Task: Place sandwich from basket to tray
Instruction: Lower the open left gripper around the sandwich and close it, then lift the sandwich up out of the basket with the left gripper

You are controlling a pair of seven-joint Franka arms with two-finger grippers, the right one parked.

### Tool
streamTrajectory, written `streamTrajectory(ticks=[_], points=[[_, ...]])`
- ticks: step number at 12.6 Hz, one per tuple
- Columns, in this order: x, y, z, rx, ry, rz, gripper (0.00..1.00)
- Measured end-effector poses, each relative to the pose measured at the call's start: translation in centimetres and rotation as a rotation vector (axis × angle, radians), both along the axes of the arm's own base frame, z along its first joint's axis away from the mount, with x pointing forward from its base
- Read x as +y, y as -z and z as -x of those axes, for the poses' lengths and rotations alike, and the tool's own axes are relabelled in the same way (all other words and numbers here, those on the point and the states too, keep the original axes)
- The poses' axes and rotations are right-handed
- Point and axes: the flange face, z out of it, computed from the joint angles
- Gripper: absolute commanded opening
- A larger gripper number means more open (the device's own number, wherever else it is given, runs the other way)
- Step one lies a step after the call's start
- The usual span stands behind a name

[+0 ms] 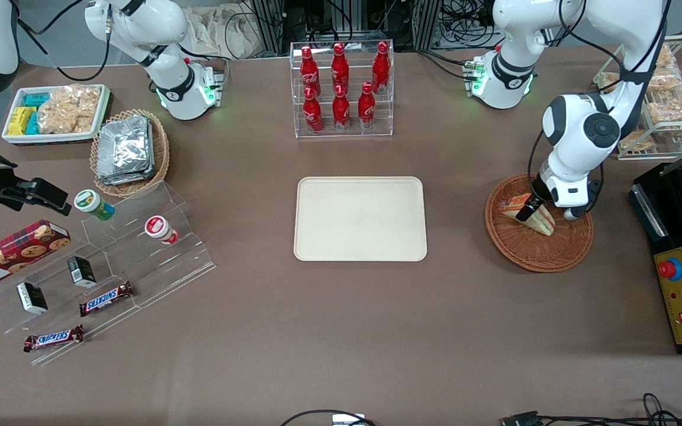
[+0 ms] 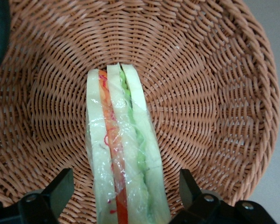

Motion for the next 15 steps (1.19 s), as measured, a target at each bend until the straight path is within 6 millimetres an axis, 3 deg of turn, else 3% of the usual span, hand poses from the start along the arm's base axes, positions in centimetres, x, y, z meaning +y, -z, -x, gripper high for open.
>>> streamTrajectory(ticks=[1,2,7,11,15], points=[[0.0,0.1,0.0,0.002,0.000,0.000,0.35],[0.0,0.1,0.0,0.003,0.000,0.000,0.27],[0.0,0.5,0.6,-0.034,0.001,0.001,0.09],[0.0,-0.3,0.6,-0.039,0.087,-0.008,0.06],[0.1,-4.7,0.4,-0.039,0.227,-0.035,0.06]])
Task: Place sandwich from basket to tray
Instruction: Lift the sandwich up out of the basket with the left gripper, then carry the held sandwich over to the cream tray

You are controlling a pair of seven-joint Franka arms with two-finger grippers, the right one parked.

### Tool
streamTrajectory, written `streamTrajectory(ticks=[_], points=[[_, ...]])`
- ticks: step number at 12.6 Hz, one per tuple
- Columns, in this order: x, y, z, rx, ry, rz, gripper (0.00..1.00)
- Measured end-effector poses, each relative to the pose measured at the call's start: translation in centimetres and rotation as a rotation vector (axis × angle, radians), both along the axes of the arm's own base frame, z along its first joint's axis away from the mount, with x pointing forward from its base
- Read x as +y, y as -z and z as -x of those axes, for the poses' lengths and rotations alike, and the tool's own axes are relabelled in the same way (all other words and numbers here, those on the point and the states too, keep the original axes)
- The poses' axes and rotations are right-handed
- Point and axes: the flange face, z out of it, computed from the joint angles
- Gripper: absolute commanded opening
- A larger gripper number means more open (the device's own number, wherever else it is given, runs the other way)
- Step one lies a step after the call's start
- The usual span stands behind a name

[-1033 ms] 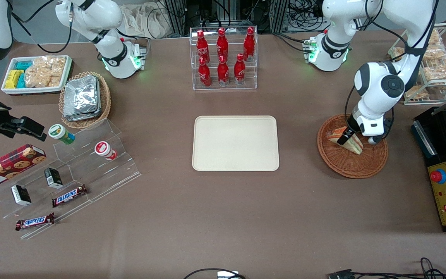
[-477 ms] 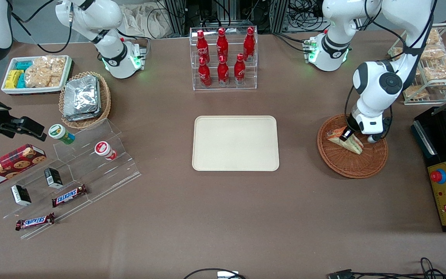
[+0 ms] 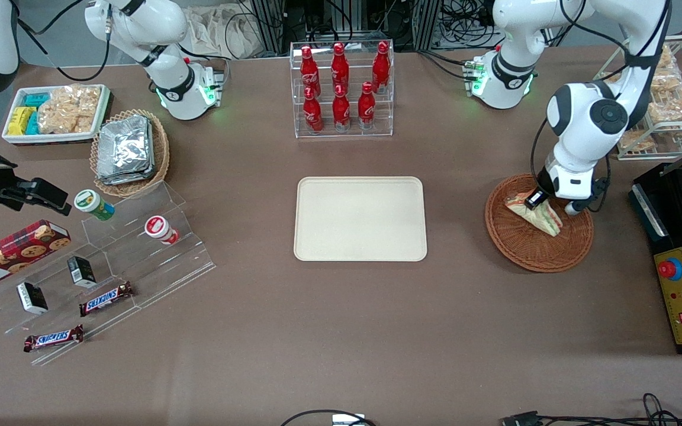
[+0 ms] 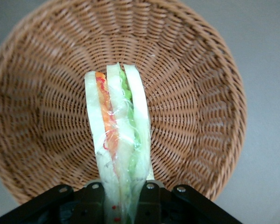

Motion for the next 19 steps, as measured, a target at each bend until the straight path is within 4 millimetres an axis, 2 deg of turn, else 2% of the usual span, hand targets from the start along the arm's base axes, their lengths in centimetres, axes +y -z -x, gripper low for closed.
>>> streamTrajectory(ticks=[4,7,9,13,15,19], points=[[0.1,-4.3,-0.1,0.046,0.299,-0.036,0.05],[-0.1,-8.4,-2.0,0.079,0.499,-0.044,0.05],[-0.8,-10.9,-3.3,0.072,0.559,-0.048,0.04],[-4.8,-15.5,-5.0,0.081,0.639,-0.039,0.02],[-7.5,-17.1,-5.7,0.064,0.685,-0.027,0.02],[-14.8,-16.9,-5.4,0.060,0.809,0.010,0.02]])
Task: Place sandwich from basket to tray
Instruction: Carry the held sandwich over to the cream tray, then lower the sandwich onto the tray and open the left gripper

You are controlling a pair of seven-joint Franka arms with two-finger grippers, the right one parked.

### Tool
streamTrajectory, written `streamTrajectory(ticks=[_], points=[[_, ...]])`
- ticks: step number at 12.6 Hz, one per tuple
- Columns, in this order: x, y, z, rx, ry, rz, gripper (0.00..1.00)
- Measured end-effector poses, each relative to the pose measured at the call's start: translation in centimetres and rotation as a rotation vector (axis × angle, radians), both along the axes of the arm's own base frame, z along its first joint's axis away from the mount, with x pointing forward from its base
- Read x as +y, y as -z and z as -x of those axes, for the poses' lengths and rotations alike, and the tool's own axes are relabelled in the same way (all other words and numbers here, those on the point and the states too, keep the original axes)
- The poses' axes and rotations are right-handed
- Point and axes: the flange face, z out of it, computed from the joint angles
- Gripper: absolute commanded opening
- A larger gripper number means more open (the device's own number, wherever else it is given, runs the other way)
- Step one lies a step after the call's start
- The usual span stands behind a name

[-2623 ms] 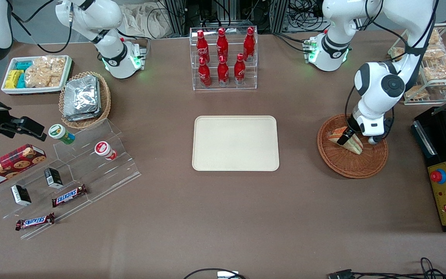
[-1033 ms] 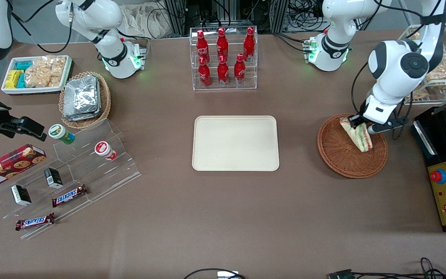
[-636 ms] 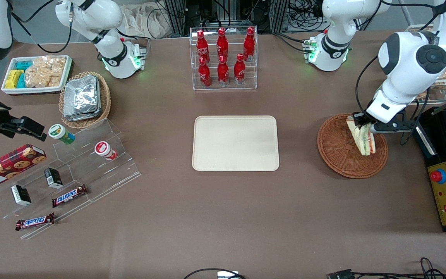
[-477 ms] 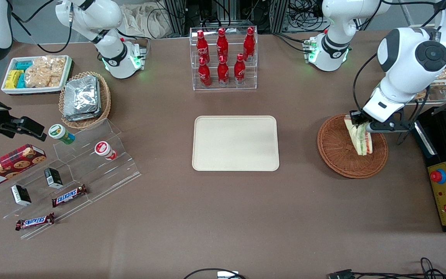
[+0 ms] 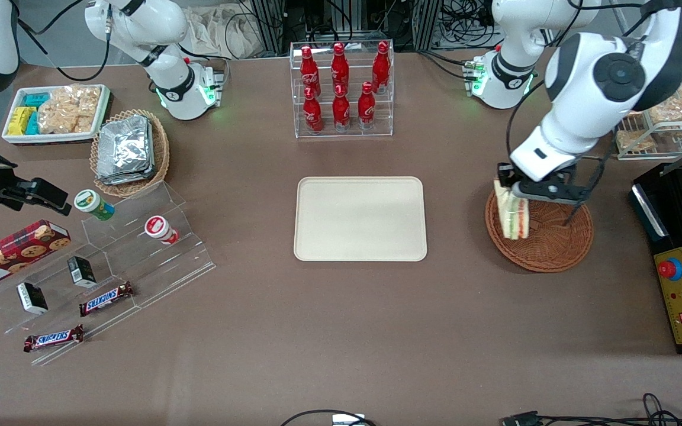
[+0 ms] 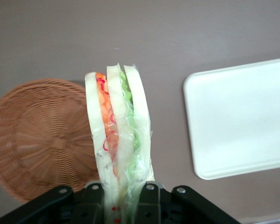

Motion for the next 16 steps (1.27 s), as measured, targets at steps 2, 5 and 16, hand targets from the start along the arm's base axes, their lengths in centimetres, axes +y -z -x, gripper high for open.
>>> streamTrajectory(ticks=[2,5,16], points=[[-3.3,0.8,0.1,0.016,0.054,0.012,0.03],[-7.5,2.4,0.5,0.022,0.125,0.019,0.04],[-18.6,15.3,3.4,0.075,0.023,0.025,0.05]])
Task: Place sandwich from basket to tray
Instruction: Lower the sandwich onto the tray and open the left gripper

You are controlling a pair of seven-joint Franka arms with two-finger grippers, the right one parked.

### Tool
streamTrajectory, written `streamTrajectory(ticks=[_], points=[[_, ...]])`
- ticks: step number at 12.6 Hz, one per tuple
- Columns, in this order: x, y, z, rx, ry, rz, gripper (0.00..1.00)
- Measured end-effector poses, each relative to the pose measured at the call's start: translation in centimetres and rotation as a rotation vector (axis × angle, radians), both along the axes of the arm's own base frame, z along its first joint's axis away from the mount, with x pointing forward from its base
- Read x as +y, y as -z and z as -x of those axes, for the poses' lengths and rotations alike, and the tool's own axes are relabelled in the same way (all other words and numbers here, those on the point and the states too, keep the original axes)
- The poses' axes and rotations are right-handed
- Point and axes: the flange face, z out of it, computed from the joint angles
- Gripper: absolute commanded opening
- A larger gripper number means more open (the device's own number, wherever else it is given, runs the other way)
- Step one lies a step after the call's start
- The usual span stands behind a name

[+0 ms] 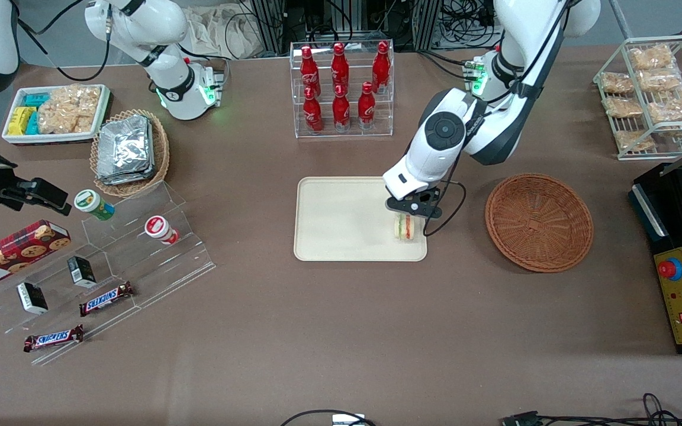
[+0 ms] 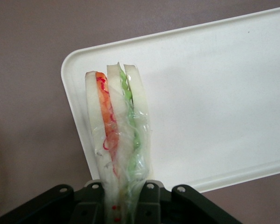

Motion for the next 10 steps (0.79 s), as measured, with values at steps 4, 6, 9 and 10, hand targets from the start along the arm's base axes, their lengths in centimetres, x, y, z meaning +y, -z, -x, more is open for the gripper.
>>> streamTrajectory(ticks=[4,6,9,10], points=[[-2.1,4.1,1.3,0.017,-0.023,-0.007,0.05],[-2.6,5.8,1.9,0.025,0.003,-0.030,0.05],[-2.6,6.9,2.2,0.017,0.037,-0.067,0.11],[-2.6,7.2,2.3,0.019,0.041,-0.072,0.19]])
